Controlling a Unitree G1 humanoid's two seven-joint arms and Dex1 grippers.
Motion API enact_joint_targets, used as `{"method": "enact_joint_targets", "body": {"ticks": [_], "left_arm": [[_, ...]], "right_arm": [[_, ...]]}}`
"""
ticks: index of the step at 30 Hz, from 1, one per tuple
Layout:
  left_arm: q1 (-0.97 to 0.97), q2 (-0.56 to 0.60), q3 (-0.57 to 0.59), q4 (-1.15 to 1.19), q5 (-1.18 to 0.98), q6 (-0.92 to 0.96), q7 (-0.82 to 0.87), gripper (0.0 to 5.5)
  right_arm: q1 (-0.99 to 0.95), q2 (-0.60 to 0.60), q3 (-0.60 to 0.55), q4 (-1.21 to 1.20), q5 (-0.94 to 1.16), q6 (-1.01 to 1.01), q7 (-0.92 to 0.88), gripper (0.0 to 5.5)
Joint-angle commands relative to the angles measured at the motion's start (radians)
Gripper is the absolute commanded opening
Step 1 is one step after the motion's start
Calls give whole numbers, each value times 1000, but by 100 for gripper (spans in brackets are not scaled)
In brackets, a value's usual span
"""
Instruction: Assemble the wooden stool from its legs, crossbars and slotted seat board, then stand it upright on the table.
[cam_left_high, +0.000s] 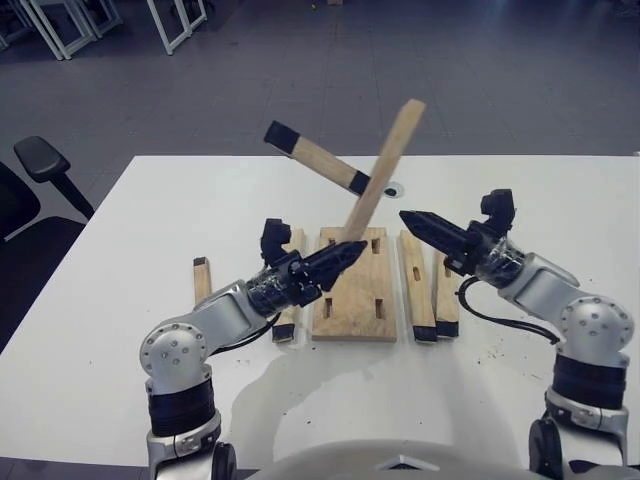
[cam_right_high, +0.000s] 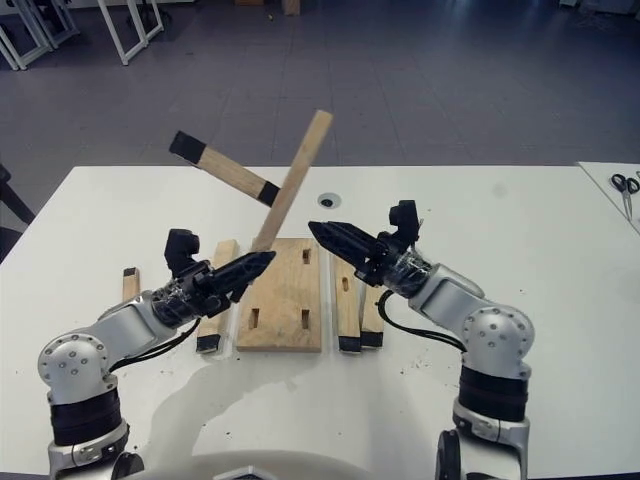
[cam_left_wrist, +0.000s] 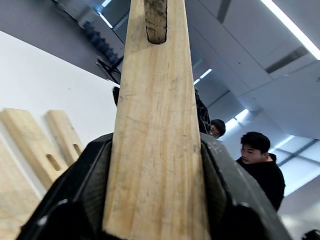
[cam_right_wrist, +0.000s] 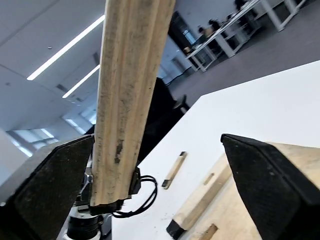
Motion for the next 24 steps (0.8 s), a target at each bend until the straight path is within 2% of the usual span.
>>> {"method": "enact_joint_targets", "body": {"ticks": [1,7,11,18,24], "left_arm": [[-50,50,-38,23,-53,14,14,206],[-39,94,-103,-2,-98,6,1,206],[-54,119,-122,-3,-130,-9,-12,206],[-36,193,-143,10,-118,-7,-57,206],[-47,206,-148,12,-137,-30,-91,206]], "right_arm": [[-54,-39,-7,42,156,63,-14,462],[-87,-41,69,66,302,89,-58,462],[-99,-52,123,96,282,91,-58,462],[-102,-117,139,107,269,113,21,329],[-130,-155,162,89,219,116,90,219]]}}
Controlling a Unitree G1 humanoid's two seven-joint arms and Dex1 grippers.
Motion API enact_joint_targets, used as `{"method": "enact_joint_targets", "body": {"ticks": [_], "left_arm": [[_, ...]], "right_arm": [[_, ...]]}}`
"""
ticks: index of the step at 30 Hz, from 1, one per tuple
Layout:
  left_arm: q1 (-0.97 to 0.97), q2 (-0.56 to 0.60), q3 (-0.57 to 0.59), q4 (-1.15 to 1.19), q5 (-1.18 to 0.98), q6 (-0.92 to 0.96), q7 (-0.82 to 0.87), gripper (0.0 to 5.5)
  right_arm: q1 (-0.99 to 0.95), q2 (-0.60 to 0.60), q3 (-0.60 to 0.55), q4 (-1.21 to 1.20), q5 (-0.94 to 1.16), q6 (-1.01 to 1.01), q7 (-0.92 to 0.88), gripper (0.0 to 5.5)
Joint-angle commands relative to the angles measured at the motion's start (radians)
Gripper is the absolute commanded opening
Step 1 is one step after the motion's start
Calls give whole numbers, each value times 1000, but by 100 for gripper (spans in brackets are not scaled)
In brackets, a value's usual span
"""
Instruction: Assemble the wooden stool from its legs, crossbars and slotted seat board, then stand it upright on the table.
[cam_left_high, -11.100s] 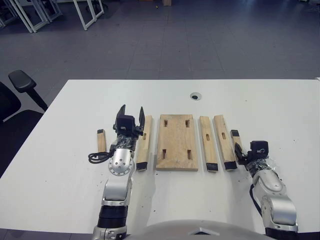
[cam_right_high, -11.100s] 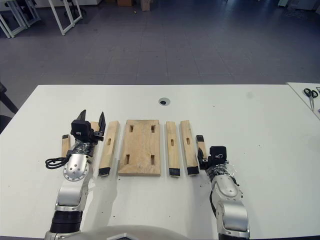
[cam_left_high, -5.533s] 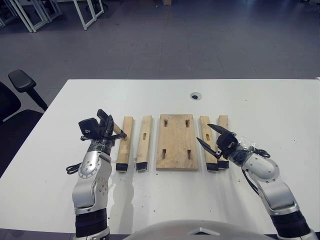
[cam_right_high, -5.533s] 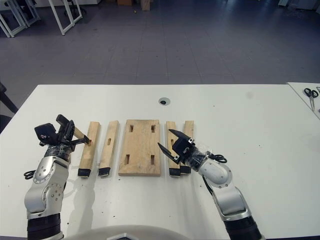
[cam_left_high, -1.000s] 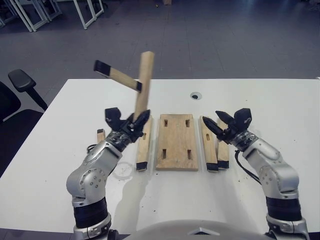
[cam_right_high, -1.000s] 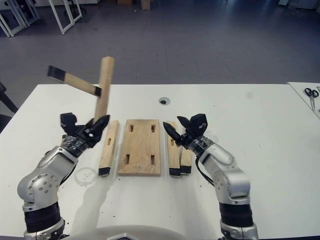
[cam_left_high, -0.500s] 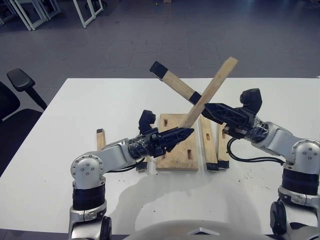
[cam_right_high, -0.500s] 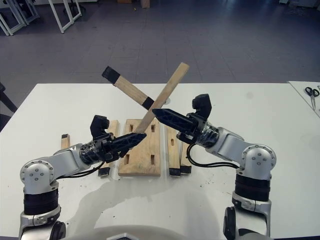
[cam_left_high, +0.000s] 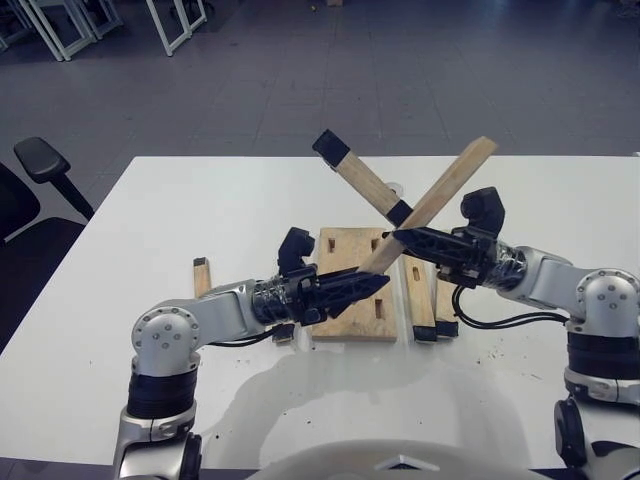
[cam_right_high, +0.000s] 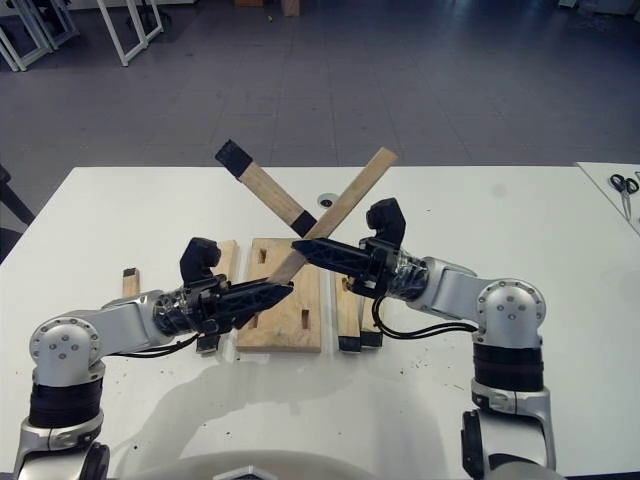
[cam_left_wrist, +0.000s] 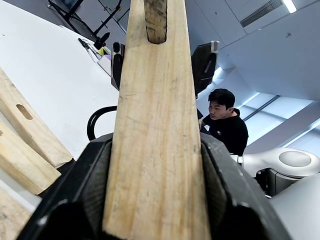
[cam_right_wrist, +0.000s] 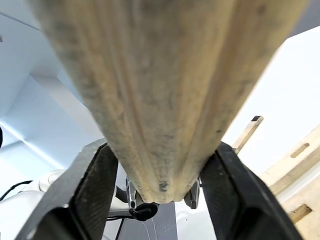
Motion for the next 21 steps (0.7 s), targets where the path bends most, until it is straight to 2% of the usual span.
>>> {"method": "enact_joint_targets", "body": {"ticks": [1,7,8,11,16,18,21], "left_arm": [[-14,11,4,-2,-20,-28,-27,206],[-15,19,11,-11,-27,-41,-51,206],[-16,18,17,-15,-23,-49,-57,242],[-29,10,56,-20,-15,-104,-58,286],[-70,2,143,80,142,-279,19,292],[-56,44,75,79,345,-342,38,292],[16,208,-216,28,810,-506,-23,292]], "right_arm": [[-32,-27,11,-20,-31,8,38,203],[-38,-48,-1,-14,-70,2,80,201],[-38,-46,-6,-8,-70,-3,75,201],[-20,-52,-4,-8,-100,-7,85,201],[20,-74,-20,-18,-121,1,100,201],[31,-96,-24,-21,-165,-12,113,201],[23,-98,-63,22,-232,-70,81,201]]}}
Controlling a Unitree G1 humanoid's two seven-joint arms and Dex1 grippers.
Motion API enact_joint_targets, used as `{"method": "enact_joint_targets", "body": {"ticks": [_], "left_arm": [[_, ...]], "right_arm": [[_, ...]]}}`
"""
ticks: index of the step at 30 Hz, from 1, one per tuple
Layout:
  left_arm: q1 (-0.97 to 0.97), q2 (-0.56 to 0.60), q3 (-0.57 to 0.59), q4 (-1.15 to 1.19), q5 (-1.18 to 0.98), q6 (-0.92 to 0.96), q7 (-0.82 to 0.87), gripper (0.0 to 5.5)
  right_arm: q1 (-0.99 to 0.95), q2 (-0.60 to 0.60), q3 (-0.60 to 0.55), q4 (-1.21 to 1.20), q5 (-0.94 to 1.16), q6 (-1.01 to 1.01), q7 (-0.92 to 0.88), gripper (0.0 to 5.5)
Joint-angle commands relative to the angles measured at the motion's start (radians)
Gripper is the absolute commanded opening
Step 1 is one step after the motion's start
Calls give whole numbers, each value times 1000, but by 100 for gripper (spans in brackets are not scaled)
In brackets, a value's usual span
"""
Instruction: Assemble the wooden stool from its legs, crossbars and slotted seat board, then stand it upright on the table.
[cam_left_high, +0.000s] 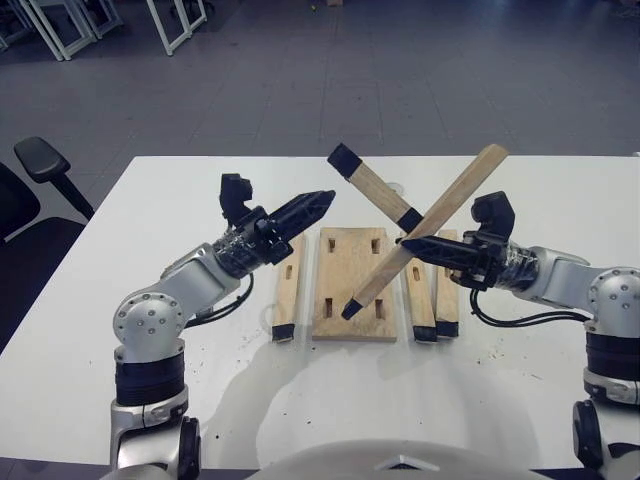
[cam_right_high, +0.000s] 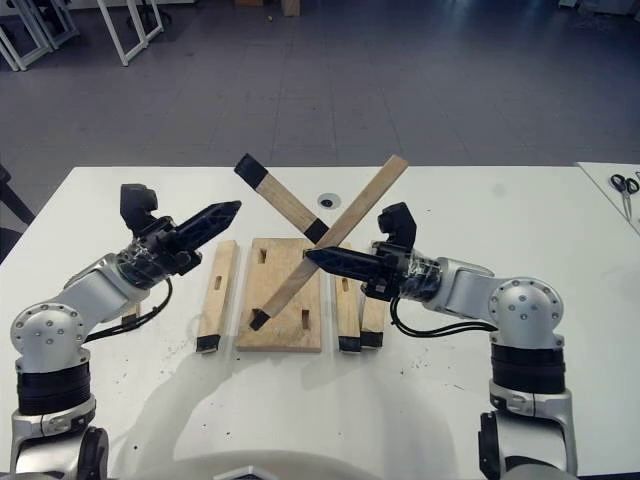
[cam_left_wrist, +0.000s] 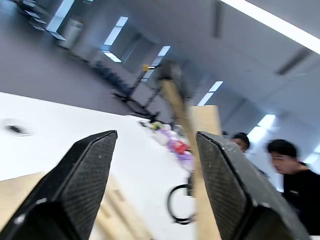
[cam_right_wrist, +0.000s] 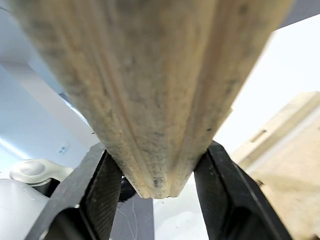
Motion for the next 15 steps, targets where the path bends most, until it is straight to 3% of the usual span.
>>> {"method": "enact_joint_targets", "body": {"ticks": [1,4,7,15], "left_arm": [[95,203,-356,-62,557,-197,-59,292],[144,263,-508,-98,781,-274,-64,292],[161,302,-585,-98,931,-310,-87,292],[193,325,-608,-100,1111,-289,-127,292]], "right_arm": [[-10,-6,-65,46,-86,-87,-39,201],[-38,35,-97,85,-122,-147,-97,201],[-44,72,-110,91,-142,-179,-140,201],[-66,73,-59,65,-288,-242,-100,201]]}}
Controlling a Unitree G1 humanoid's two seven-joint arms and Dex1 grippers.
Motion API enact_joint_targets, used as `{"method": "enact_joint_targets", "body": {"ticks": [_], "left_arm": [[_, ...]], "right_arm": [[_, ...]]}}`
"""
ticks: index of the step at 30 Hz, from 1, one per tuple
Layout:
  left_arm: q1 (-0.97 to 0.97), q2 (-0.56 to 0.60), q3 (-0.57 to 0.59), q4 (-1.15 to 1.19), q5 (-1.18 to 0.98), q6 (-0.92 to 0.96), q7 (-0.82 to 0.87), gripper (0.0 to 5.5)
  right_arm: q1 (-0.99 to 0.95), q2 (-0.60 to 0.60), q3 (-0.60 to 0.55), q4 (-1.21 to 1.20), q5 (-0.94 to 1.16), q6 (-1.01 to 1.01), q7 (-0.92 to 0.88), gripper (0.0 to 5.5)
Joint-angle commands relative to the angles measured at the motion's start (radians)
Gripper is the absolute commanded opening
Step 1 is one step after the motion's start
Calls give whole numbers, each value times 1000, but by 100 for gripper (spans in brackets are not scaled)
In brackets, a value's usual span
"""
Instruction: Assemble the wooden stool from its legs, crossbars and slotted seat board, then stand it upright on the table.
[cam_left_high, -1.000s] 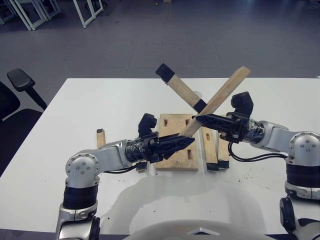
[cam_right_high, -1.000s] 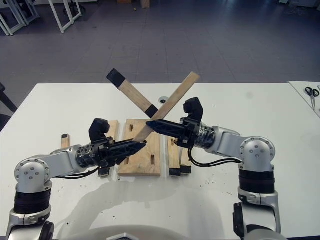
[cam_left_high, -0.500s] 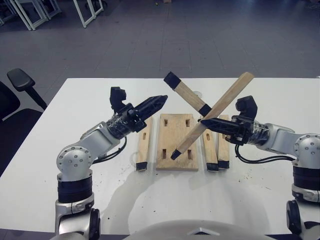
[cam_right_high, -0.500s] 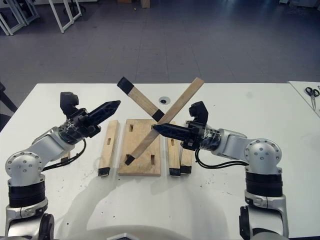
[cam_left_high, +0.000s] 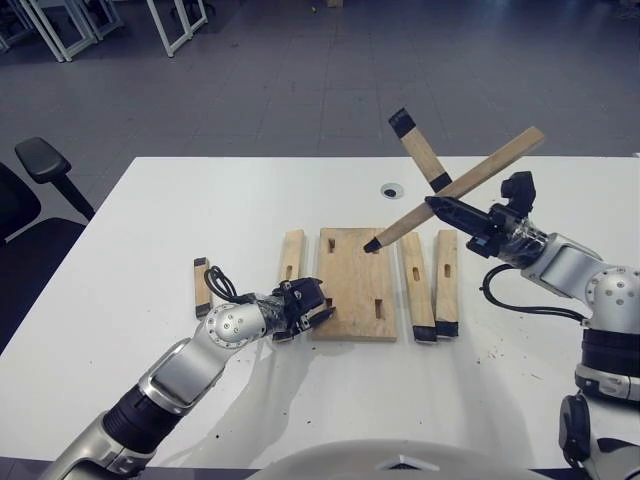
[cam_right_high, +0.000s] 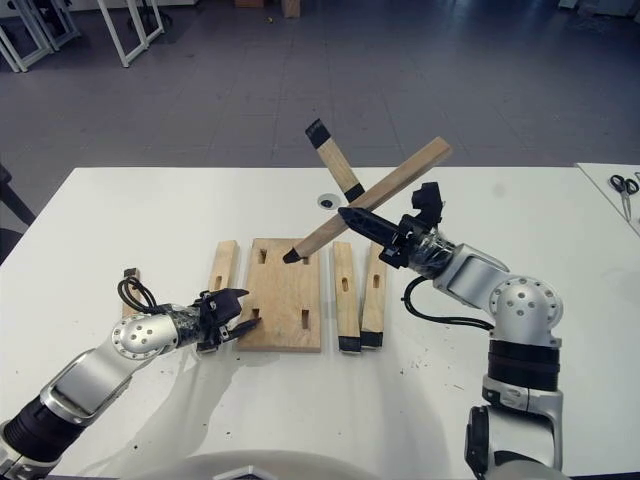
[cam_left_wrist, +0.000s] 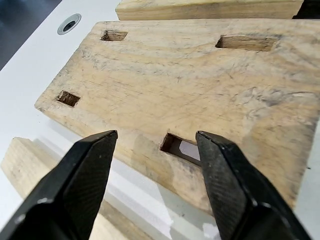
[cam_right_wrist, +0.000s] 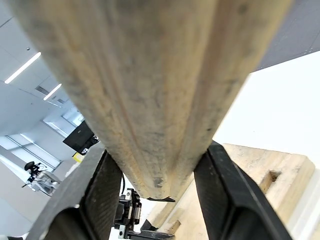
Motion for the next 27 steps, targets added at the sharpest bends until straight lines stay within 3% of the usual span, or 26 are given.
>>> {"method": "enact_joint_targets", "body": {"ticks": [1,9,16,27], "left_arm": [[42,30,-2,5,59,57,-36,292],[122,176,5,49,87,41,-190,292],[82,241,65,200,135,-123,-266,292],[-7,143,60,273,195,-212,-295,292]], "right_arm": [[-50,-12,52,-6,-141,-90,40,201],[-126,-1,266,130,-503,-331,233,201],[-176,15,392,296,-713,-486,394,201],[-246,96,500,554,-859,-461,517,201]]}}
